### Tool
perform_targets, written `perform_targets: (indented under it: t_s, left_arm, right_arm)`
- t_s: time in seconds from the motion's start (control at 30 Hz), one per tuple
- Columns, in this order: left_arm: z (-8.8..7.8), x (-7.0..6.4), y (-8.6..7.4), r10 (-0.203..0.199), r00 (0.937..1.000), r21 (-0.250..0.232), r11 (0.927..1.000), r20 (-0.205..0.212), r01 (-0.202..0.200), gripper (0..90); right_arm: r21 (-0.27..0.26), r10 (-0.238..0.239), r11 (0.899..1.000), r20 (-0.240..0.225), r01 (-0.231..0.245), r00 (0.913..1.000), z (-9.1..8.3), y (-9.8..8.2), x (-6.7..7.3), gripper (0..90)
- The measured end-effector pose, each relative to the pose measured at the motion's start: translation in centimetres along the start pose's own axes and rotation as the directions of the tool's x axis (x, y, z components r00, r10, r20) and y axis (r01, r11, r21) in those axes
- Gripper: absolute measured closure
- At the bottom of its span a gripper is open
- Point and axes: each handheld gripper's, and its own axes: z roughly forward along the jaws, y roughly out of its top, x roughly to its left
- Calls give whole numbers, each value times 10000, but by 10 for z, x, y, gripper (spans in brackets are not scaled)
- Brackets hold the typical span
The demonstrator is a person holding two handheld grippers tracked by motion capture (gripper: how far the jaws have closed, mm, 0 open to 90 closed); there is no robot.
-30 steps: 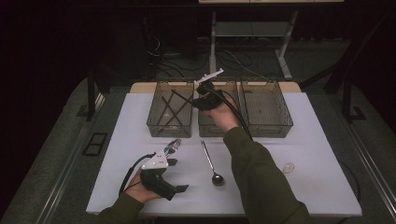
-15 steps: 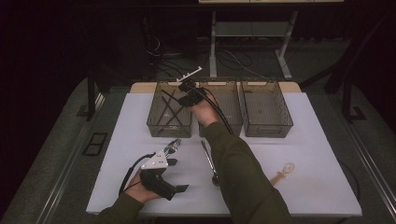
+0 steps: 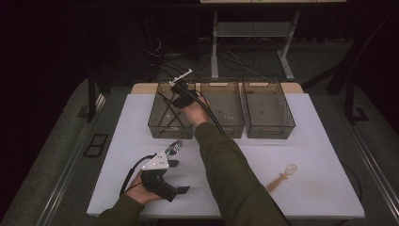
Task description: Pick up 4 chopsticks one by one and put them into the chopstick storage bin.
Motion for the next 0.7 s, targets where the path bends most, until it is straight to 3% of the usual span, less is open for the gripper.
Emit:
perform_targets:
  t_s: [0.27,0.5,0.57,0.7]
  left_arm:
    - [0,1,0,35,10000,-20,10000,0,-35,0]
    - [-1,1,0,43,10000,17,10000,0,-43,0]
    - [-1,1,0,42,10000,20,10000,-8,-42,0]
    - [0,0,0,40,10000,45,10000,-15,-40,0]
  right_arm:
    - [-244,-143,9996,-263,136,9996,-7,1,0,748]
    - [-452,-289,9987,-842,252,9960,-20,0,-3,598]
    - [-509,-226,9985,-794,186,9966,-25,-2,-4,524]
    - [-613,-320,9978,-1065,256,9938,-37,-9,-5,460]
